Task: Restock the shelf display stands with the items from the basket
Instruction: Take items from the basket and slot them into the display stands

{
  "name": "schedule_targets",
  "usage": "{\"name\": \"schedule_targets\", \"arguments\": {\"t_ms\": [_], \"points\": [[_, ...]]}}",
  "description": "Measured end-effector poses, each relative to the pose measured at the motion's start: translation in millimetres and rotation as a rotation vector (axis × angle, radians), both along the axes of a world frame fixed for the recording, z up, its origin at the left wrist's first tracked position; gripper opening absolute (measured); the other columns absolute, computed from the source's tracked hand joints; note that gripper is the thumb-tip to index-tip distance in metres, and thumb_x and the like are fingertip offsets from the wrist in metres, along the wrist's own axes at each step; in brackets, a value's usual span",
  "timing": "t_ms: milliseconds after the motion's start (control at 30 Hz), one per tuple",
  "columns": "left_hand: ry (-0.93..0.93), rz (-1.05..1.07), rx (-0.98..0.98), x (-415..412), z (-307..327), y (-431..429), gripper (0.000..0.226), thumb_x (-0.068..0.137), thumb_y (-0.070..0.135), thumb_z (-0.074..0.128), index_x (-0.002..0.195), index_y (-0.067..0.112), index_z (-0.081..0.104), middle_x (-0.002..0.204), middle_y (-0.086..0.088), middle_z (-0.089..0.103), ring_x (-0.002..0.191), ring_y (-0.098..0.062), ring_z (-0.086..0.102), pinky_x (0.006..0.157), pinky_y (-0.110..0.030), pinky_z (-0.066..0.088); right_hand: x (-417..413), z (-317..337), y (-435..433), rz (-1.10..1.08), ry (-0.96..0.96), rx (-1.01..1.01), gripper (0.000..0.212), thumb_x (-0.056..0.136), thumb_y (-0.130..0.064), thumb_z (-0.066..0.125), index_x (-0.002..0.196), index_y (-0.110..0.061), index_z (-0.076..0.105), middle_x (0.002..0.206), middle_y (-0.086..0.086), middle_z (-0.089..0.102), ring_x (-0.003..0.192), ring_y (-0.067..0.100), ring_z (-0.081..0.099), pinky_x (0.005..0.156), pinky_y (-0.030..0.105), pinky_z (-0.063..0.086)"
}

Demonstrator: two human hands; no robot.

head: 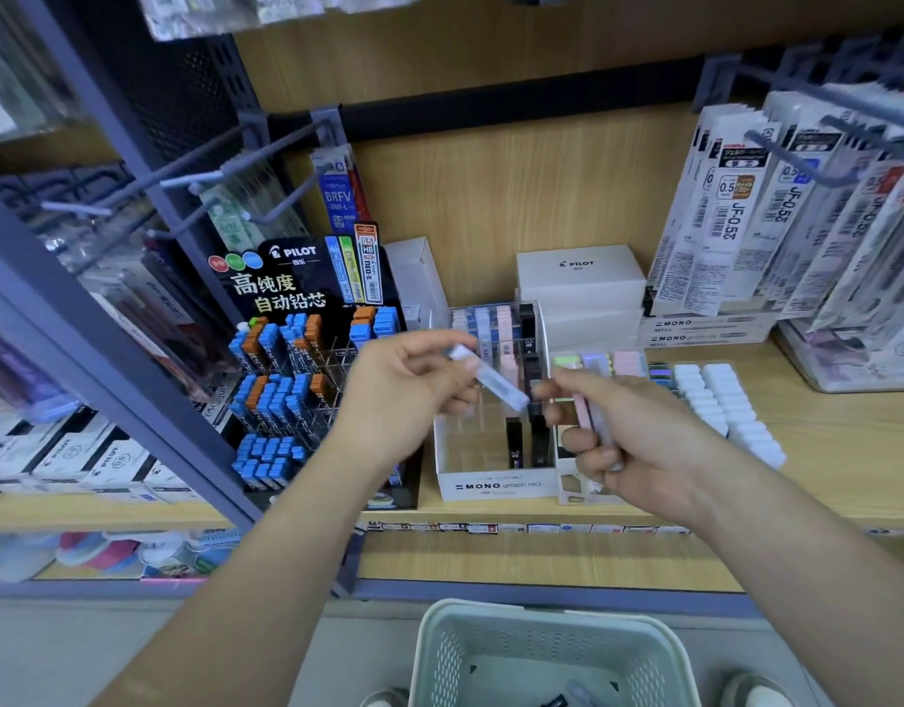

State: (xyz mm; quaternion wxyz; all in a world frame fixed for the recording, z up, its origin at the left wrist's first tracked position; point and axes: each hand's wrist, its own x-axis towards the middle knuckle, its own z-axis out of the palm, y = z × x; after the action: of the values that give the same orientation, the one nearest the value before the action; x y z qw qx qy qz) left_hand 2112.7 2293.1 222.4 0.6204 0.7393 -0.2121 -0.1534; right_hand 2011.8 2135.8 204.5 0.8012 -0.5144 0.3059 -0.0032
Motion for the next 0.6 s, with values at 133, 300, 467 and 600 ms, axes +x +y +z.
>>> {"name": "schedule_targets", "arguments": {"t_ms": [133, 300, 467, 600], "points": [[-0.152, 0.188, 0.038, 24, 1, 20, 0.015, 0.088, 0.007, 0.064, 0.095, 0.018, 0.072, 0.081, 0.001, 0.073, 0.077, -0.016, 0.070, 0.073, -0.022, 0.058, -2, 6, -12, -0.084, -0.023, 0.116, 0.019, 0.093, -0.008, 0.056, 0.110, -0.003, 0.064, 0.077, 0.011, 0.070, 0.048, 0.010, 0.047, 0.033, 0.014, 0.029], [-0.306, 0.198, 0.202, 35, -7, 9, 0.013, 0.084, 0.010, 0.070, 0.090, 0.022, 0.072, 0.083, 0.006, 0.071, 0.081, -0.012, 0.069, 0.081, -0.034, 0.057, -2, 9, -16, -0.052, -0.010, 0.131, 0.017, 0.097, -0.018, 0.055, 0.110, -0.010, 0.064, 0.093, 0.012, 0.076, 0.042, 0.005, 0.048, 0.030, 0.010, 0.026], [-0.391, 0.188, 0.308, 40, -15, -11, 0.008, 0.082, 0.013, 0.072, 0.088, 0.019, 0.072, 0.079, 0.008, 0.069, 0.079, -0.006, 0.066, 0.082, -0.029, 0.056, 2, 9, -9, -0.025, 0.011, 0.041, 0.021, 0.094, -0.024, 0.059, 0.109, -0.012, 0.068, 0.068, 0.004, 0.065, 0.039, 0.004, 0.030, 0.031, 0.012, 0.017], [-0.472, 0.192, 0.320, 46, -13, -22, 0.015, 0.085, 0.013, 0.070, 0.099, 0.014, 0.074, 0.091, 0.002, 0.071, 0.076, -0.006, 0.063, 0.082, -0.021, 0.052, 2, 9, -13, -0.055, -0.006, 0.049, 0.021, 0.092, -0.011, 0.056, 0.106, -0.007, 0.071, 0.069, 0.001, 0.052, 0.044, 0.005, 0.030, 0.032, 0.013, 0.015]]}}
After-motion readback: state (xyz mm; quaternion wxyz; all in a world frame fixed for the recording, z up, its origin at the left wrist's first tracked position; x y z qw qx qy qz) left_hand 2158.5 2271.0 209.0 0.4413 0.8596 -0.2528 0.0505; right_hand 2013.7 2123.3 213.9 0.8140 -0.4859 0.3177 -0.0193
